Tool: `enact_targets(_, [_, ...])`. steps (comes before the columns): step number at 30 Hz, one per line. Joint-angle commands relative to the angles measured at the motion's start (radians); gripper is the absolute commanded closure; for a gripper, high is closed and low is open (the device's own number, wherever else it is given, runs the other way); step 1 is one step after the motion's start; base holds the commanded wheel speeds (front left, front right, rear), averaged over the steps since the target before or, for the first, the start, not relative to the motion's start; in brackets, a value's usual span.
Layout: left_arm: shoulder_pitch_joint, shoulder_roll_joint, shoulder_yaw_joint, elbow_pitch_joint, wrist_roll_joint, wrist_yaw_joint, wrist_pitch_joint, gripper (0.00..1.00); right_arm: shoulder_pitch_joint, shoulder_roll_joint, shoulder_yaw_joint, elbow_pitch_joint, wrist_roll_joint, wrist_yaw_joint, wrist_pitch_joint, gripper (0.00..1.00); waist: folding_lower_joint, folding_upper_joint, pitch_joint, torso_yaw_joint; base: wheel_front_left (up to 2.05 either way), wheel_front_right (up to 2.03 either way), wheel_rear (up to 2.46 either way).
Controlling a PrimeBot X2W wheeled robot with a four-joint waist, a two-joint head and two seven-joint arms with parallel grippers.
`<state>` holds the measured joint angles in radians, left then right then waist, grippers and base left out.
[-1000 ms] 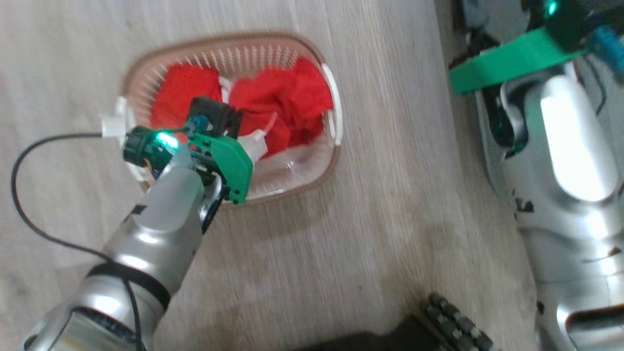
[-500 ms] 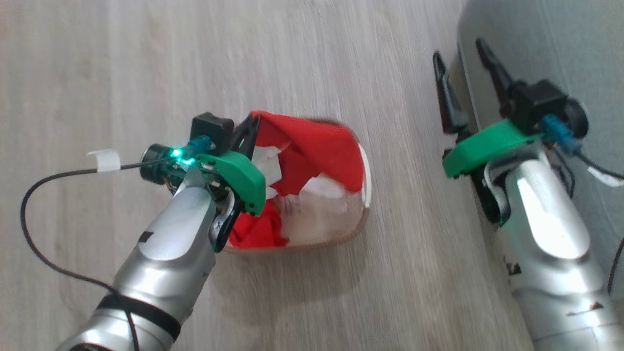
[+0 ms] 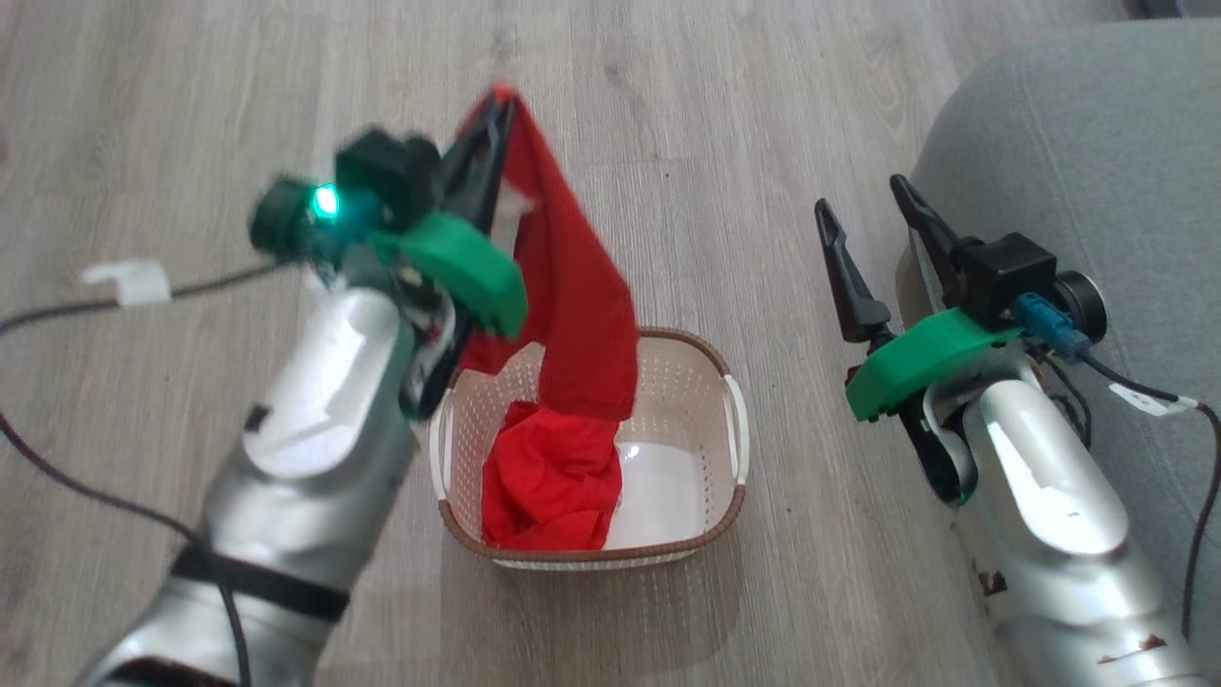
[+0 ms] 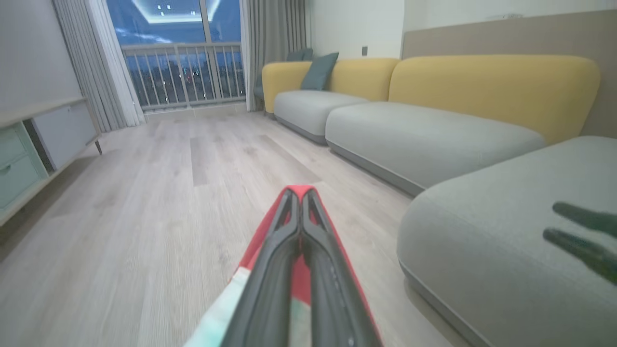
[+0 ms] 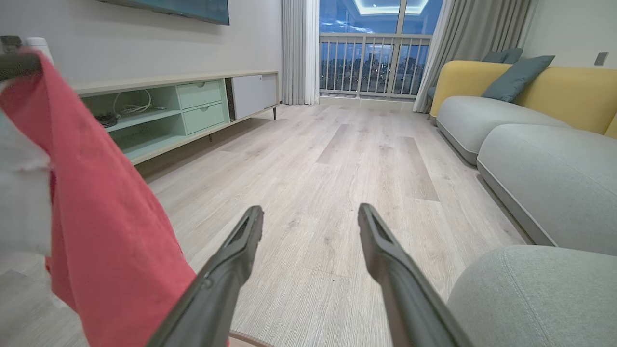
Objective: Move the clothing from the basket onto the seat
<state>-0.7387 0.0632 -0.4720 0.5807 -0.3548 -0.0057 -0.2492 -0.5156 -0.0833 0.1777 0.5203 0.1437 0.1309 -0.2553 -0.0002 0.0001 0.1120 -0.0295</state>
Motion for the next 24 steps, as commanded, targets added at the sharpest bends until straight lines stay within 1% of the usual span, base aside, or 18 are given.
enact_targets(1, [-0.092,0.024,0.049,-0.056,0.012,0.004,-0.013,1.00,0.000,0.000,0.024,-0.024,0.007,0.000,-0.006,0.00,0.0002,-0.0001,-0.008,0.000,0.00,0.00,0.00])
enact_targets(7, [-0.163,0.030,0.076,-0.116,0.024,0.005,-0.013,1.00,0.010,0.001,0.048,-0.008,0.020,0.000,-0.006,0.00,0.0002,-0.0001,-0.019,-0.007,0.00,0.00,0.00])
enact_targets(12, [-0.172,0.032,0.073,-0.148,0.032,0.005,-0.013,1.00,-0.020,0.012,0.088,-0.038,0.056,0.000,-0.006,0.00,0.0002,-0.0001,-0.016,-0.013,0.00,0.00,0.00])
enact_targets(19, [-0.159,0.020,0.043,-0.163,0.034,0.008,-0.012,1.00,-0.117,0.022,0.237,-0.130,0.091,0.000,-0.006,0.00,0.0002,-0.0001,-0.002,-0.010,0.00,0.00,0.00])
enact_targets(23, [-0.159,0.012,0.018,-0.166,0.032,0.005,-0.011,1.00,-0.198,0.027,0.304,-0.086,0.090,0.000,-0.006,0.00,0.0002,-0.0001,0.006,-0.003,0.00,0.00,0.00])
enact_targets(24, [-0.158,0.007,0.004,-0.163,0.027,0.002,-0.008,1.00,-0.239,0.030,0.345,-0.032,0.086,0.000,-0.006,0.00,0.0002,-0.0001,0.008,0.005,0.00,0.00,0.00])
